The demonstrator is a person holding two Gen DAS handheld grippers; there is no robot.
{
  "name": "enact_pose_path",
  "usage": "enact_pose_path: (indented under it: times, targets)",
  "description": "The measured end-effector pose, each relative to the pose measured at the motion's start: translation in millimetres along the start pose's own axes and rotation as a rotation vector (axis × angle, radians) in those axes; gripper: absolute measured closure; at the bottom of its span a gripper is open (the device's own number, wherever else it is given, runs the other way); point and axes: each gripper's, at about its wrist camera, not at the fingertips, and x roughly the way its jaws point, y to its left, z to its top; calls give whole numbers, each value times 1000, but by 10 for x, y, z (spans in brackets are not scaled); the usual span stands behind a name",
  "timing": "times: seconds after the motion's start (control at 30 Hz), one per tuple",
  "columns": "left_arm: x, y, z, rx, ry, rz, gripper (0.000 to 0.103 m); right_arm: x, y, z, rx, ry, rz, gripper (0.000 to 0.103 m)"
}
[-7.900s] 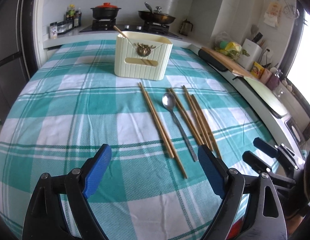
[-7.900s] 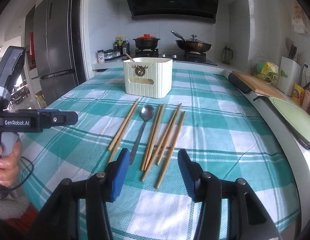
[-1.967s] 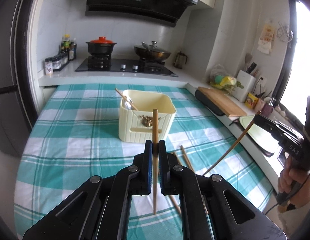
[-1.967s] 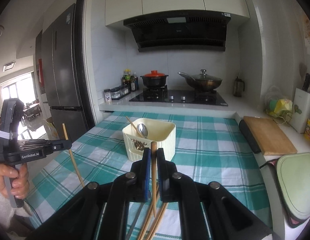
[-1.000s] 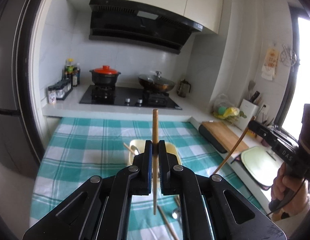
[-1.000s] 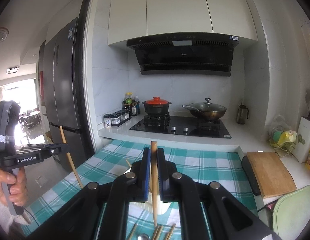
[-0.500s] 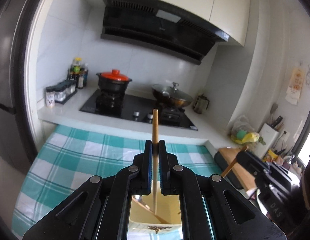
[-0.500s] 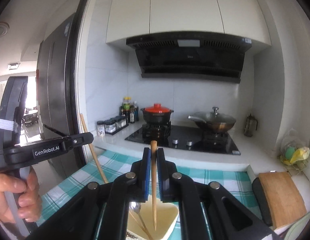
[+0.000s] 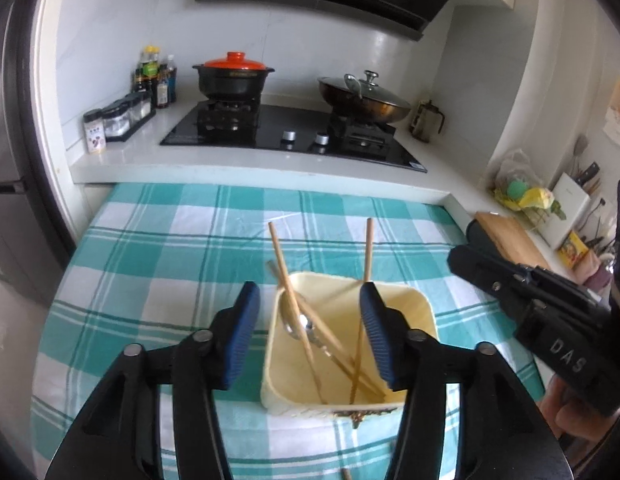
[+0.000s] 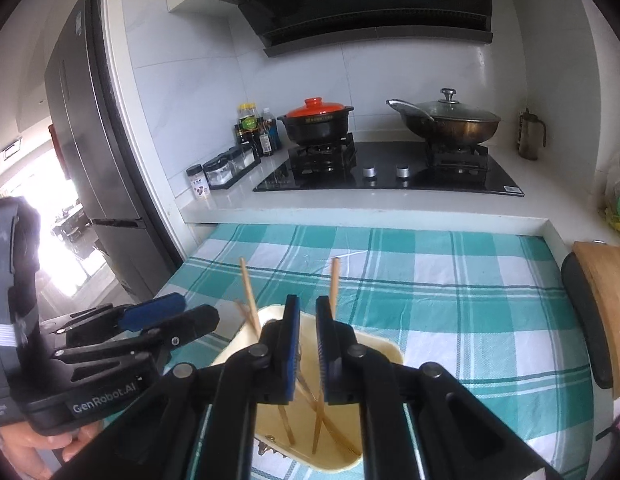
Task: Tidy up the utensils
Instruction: 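Open both tools to drop the chopsticks into the cream holder, then move both open tools back above the remaining chopsticks and spoon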
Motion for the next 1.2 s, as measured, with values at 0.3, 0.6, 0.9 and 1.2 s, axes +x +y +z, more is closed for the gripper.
enact_pose_path:
  times: [0.3, 0.6, 0.9, 1.2]
  targets:
    - [-760, 137, -981, 245, 162, 44, 28, -951, 149, -537, -95, 6, -40, 52]
    - [-1132, 17, -2184, 159, 163, 67, 18, -1565, 199, -1966, -110, 74, -103, 48]
    - [-1165, -148, -2613, 93, 156, 119, 18, -1758, 123, -2773, 12, 112, -188, 48]
    - [-1188, -189, -2640, 84, 135, 157, 18, -1754, 152, -2943, 40, 106, -197, 48]
